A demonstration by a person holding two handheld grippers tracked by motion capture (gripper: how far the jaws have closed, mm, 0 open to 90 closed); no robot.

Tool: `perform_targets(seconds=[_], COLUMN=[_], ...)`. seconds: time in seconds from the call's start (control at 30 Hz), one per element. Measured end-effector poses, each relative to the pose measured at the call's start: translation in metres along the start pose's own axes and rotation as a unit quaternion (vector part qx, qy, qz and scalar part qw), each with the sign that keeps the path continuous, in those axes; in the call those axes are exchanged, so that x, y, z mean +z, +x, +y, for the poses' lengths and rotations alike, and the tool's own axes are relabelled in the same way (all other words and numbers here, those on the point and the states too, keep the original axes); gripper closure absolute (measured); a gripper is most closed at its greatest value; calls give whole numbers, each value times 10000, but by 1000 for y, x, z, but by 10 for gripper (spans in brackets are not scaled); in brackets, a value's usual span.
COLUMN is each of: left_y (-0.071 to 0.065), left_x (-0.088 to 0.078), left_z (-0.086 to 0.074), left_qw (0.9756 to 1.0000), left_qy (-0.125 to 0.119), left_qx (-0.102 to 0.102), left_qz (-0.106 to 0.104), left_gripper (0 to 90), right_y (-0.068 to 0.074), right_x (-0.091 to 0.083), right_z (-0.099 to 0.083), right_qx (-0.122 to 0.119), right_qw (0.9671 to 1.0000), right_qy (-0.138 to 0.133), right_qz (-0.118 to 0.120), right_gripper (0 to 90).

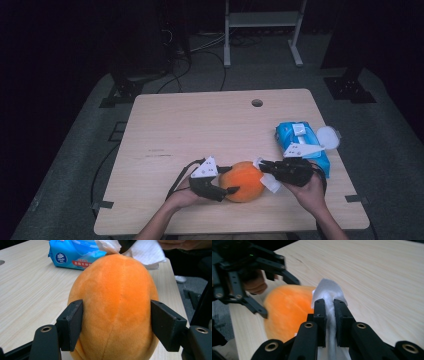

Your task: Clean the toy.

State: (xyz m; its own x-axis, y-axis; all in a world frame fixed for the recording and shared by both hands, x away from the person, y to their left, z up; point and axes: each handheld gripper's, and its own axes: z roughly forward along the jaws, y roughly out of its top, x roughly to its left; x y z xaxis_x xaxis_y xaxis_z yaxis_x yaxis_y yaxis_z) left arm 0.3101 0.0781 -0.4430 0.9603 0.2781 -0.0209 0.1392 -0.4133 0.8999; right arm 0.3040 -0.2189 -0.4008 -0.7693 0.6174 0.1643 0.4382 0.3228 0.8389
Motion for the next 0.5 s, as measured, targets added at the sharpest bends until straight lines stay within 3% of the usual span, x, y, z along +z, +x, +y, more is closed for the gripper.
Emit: perform_targets(seconds=[0.07,0.17,0.23,0.33,0.5], left_y=[-1,-6,-9,-9,-7], left_x=[1,4,6,5,4], left_z=[1,3,4,4,2], left_qw=[10000,9999,9998,9997,9998], left_qy=[10,3,-20,13,-38], left_qx=[41,123,209,249,163], left_qz=[-1,-51,-78,-88,-92], left_gripper=[304,294,291,288,287], right_y=[-7,-5,3,10,-5], right_x=[-5,-12,-11,-2,-5], right_z=[-3,-2,4,6,-3], right_qx=[161,188,76,-111,65], right_qw=[9999,9998,9999,9999,9999], right_qy=[-15,-68,-117,15,137], right_qz=[-19,-23,94,115,5], right_gripper=[804,804,803,802,803])
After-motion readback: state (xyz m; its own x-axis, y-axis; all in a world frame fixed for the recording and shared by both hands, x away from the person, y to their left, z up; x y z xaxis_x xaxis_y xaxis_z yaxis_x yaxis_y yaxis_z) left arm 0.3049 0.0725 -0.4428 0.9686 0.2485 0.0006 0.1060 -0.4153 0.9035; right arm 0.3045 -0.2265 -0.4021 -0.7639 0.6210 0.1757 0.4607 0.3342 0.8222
